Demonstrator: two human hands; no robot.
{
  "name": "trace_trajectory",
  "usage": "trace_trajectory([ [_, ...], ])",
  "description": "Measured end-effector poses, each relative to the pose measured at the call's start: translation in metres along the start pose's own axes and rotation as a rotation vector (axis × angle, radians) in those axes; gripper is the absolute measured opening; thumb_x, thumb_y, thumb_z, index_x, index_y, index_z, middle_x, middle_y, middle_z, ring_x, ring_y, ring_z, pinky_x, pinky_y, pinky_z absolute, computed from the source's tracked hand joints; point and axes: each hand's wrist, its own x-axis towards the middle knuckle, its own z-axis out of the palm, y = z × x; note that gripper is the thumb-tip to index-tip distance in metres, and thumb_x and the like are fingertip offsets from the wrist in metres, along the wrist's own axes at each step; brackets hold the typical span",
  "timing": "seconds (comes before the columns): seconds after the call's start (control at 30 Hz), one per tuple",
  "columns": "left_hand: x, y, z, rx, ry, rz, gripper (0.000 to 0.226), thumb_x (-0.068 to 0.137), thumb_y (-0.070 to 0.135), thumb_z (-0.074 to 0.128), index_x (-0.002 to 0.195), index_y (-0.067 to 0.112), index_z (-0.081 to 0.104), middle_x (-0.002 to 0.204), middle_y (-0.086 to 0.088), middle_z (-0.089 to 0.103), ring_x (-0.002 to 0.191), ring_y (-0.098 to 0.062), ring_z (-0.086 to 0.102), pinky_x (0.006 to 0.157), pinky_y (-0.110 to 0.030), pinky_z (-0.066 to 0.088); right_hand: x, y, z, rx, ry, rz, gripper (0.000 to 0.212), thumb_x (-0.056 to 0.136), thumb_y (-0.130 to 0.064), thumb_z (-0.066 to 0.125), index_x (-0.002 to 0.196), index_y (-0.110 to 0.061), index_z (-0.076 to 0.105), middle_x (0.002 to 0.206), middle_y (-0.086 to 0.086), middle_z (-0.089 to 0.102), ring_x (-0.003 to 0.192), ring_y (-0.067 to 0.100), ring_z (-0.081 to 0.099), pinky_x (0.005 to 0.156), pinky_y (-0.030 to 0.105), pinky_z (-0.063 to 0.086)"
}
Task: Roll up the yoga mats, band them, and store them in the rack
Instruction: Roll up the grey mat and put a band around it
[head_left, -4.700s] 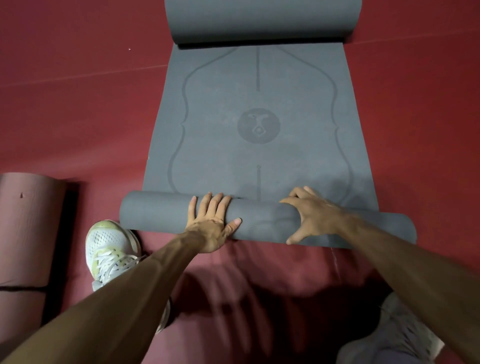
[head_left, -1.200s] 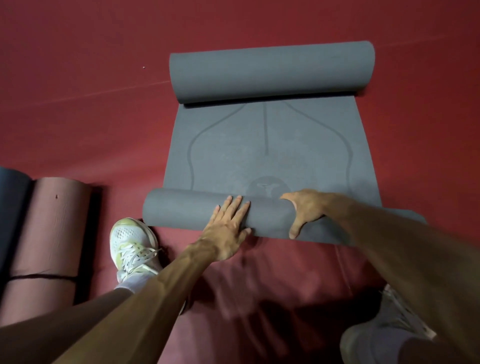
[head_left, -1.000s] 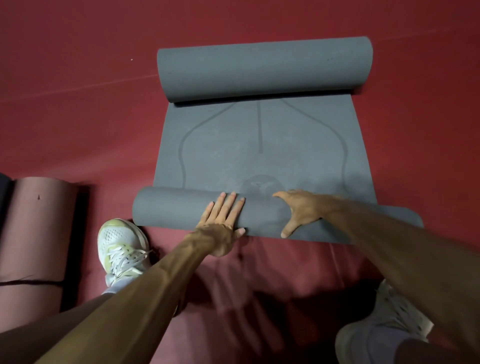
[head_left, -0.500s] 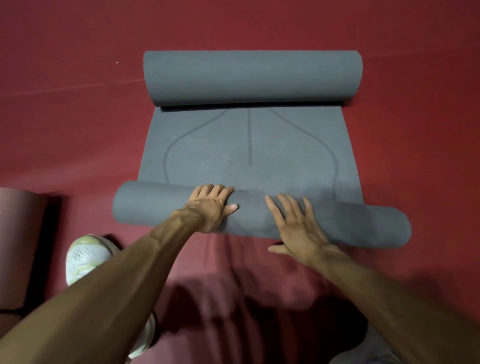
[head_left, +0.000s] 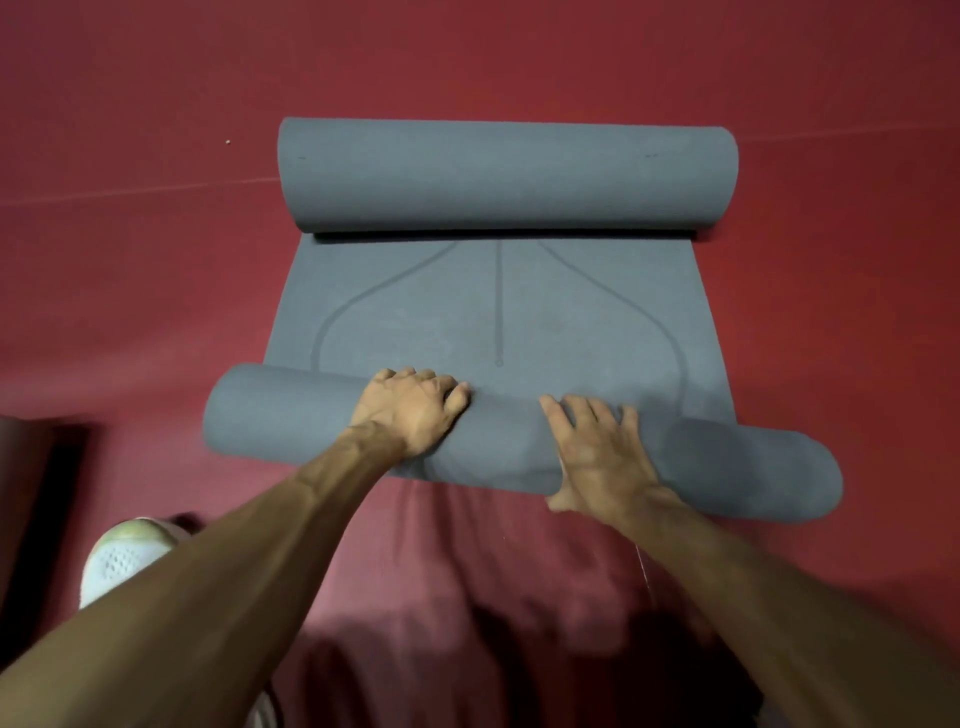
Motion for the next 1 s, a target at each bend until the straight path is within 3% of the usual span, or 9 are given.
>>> trace_trajectory([
  [0.07,-0.005,0.002,0.001,0.028,0.018,-0.001,0.056,0.098,0.051,0.011,0.116,0.027,0.058,0.123,0.000,0.061,0.118,-0.021,0.052,0.101,-0.039,0.032,0.002,0.004,-0.003,0.009,-0.002,-0.016,0.114,0.055,-0.056,0.079,0.147,-0.021,0.021,0.134,0.000,0.041,0.122,0.023,0.042,0.103,0.048,0.030],
  [0.13,-0.017,-0.001,0.002,0.086,0.044,0.025,0.074,0.089,0.055,-0.007,0.128,0.028,0.049,0.130,0.002,0.055,0.123,-0.020,0.048,0.106,-0.043,0.028,0.006,0.008,-0.006,0.023,-0.030,-0.023,0.112,0.053,-0.057,0.079,0.144,-0.023,0.023,0.131,-0.001,0.044,0.121,0.024,0.044,0.102,0.047,0.031],
  [0.23,-0.039,-0.010,0.002,0.153,0.056,0.023,0.089,0.078,0.055,-0.018,0.149,0.023,0.024,0.152,0.002,0.033,0.141,-0.018,0.026,0.115,-0.048,0.014,0.020,0.014,-0.015,0.097,-0.136,-0.020,0.105,0.050,-0.055,0.081,0.137,-0.024,0.031,0.126,0.002,0.048,0.117,0.026,0.048,0.098,0.046,0.035],
  [0.33,-0.060,-0.017,-0.001,0.166,-0.007,0.011,0.090,0.073,0.056,-0.022,0.153,0.024,0.004,0.161,0.004,0.010,0.148,-0.014,0.006,0.118,-0.047,0.004,0.030,0.017,-0.030,0.160,-0.270,-0.032,0.101,0.045,-0.056,0.083,0.130,-0.025,0.038,0.121,0.003,0.054,0.113,0.028,0.054,0.095,0.044,0.043],
  [0.43,-0.076,-0.015,-0.004,0.092,-0.061,0.013,0.080,0.084,0.063,-0.010,0.153,0.025,0.004,0.161,0.006,0.007,0.148,-0.013,0.002,0.118,-0.046,0.005,0.024,0.014,-0.038,0.193,-0.393,-0.060,0.100,0.043,-0.055,0.086,0.127,-0.025,0.040,0.118,0.004,0.056,0.109,0.027,0.056,0.093,0.042,0.047],
  [0.53,-0.091,-0.008,-0.005,0.032,-0.106,0.020,0.064,0.097,0.056,0.008,0.153,0.026,0.009,0.161,0.006,0.010,0.148,-0.013,0.005,0.118,-0.045,0.006,0.011,0.013,-0.040,0.206,-0.475,-0.083,0.099,0.047,-0.050,0.088,0.130,-0.022,0.040,0.121,0.007,0.056,0.110,0.026,0.055,0.091,0.036,0.048],
  [0.77,-0.129,-0.012,0.019,0.011,-0.056,0.013,0.097,0.068,0.074,-0.023,0.153,0.033,0.003,0.160,0.011,0.008,0.148,-0.013,0.000,0.118,-0.044,-0.001,-0.010,0.013,-0.039,0.274,-0.638,-0.074,0.104,0.047,-0.050,0.088,0.134,-0.027,0.036,0.121,-0.002,0.055,0.101,0.018,0.052,0.091,0.038,0.048],
  [0.93,-0.126,-0.001,0.035,-0.012,-0.041,-0.083,0.098,0.066,0.077,-0.019,0.152,0.035,0.001,0.159,0.012,0.005,0.147,-0.017,-0.005,0.115,-0.049,-0.010,-0.022,0.010,-0.026,0.257,-0.519,-0.061,0.110,0.044,-0.059,0.085,0.137,-0.027,0.035,0.128,-0.003,0.047,0.119,0.020,0.048,0.097,0.037,0.043],
  [1.0,-0.120,-0.003,0.037,-0.007,-0.031,-0.080,0.107,0.060,0.081,-0.028,0.152,0.036,0.003,0.159,0.012,0.008,0.147,-0.019,-0.002,0.114,-0.049,-0.011,-0.025,0.007,-0.020,0.180,-0.446,-0.048,0.112,0.046,-0.061,0.082,0.141,-0.028,0.031,0.133,-0.001,0.038,0.127,0.022,0.038,0.103,0.043,0.038],
])
